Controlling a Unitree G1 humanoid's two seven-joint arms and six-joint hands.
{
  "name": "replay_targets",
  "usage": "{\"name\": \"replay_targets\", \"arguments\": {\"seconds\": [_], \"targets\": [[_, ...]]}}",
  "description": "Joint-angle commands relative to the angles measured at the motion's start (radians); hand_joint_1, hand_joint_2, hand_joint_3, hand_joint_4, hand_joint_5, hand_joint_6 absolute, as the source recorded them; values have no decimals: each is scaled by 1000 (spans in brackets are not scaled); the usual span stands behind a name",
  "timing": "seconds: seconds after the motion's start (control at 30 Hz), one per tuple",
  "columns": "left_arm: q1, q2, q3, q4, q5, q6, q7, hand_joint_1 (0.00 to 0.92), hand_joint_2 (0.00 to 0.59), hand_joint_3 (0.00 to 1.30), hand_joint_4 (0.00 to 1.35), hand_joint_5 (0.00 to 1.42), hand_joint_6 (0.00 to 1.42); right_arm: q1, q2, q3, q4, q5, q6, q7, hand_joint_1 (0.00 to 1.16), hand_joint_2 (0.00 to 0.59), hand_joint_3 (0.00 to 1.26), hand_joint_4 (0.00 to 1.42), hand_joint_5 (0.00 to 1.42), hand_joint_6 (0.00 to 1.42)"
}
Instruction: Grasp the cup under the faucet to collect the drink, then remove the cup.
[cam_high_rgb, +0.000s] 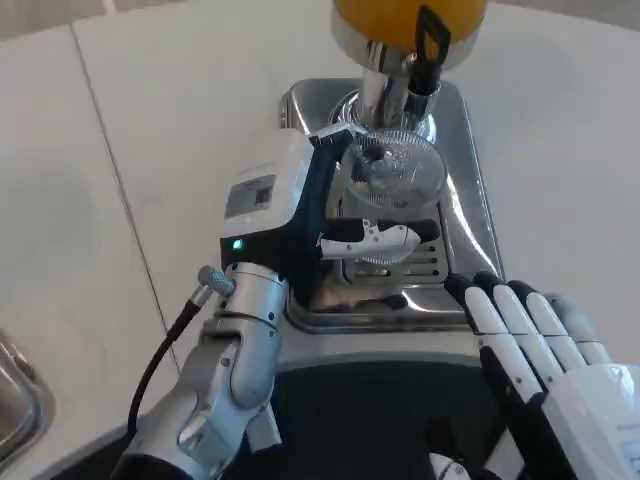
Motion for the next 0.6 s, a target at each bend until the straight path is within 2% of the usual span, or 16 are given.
{"name": "replay_targets", "arguments": {"seconds": [0.03,0.1,0.2,0.4,0.6], "targets": [[7,4,-17,6,1,-7,16,466,0,622,673,983,1201,6,3,-5,-22,11,12,17,310,523,23,0,0,0],[8,8,-20,4,1,-11,13,368,10,497,541,912,1128,14,3,-5,-22,13,12,14,309,520,23,0,0,0],[7,12,-25,0,-3,-3,-8,311,7,381,430,843,1055,20,3,-7,-21,18,12,10,308,518,24,0,0,0],[13,20,-31,-11,-9,-10,-5,270,21,290,327,778,949,10,8,-5,-18,19,14,11,296,514,24,0,0,0],[20,33,-33,-27,-14,-12,-13,231,11,234,262,709,858,6,10,-2,-14,18,11,10,286,513,24,0,0,0]]}}
